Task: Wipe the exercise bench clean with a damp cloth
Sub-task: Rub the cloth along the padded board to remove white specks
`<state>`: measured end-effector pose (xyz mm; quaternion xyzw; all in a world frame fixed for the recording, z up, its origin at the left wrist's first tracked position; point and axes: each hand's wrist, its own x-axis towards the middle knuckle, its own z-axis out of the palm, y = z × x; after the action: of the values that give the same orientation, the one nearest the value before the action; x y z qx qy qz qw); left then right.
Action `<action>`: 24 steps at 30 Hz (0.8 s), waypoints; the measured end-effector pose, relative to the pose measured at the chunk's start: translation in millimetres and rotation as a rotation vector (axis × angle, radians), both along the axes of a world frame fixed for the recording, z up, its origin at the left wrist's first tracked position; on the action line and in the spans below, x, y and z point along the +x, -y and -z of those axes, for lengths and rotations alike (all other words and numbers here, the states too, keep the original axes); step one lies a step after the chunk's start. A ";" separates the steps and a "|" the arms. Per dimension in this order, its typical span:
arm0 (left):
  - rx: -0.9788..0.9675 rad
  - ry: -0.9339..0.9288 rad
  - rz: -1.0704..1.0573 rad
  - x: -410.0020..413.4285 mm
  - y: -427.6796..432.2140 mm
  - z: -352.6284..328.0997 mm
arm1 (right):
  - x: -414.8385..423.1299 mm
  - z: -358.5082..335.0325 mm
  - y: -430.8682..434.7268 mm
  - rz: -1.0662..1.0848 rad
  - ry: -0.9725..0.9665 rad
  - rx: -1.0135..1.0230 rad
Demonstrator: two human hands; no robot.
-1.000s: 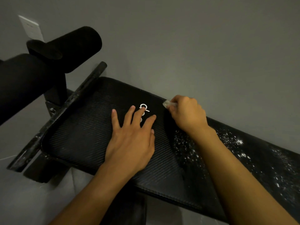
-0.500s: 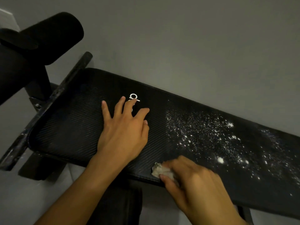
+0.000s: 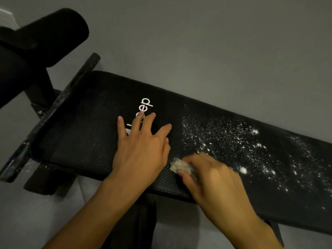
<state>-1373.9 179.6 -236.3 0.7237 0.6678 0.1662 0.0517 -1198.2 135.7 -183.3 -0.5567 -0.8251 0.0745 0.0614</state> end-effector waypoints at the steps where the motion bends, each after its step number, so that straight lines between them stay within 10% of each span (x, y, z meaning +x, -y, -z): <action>1: -0.004 0.000 0.002 0.7 -0.1 0.4 | -1.2 -0.3 -2.1 0.001 0.009 0.007; 24: -0.036 -0.027 0.106 -6.5 3.8 1.3 | -7.6 0.6 -23.8 0.075 0.007 0.047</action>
<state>-1380.4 175.8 -237.6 0.7592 0.6320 0.1414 0.0644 -1205.7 159.5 -183.9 -0.5860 -0.8053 0.0506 0.0743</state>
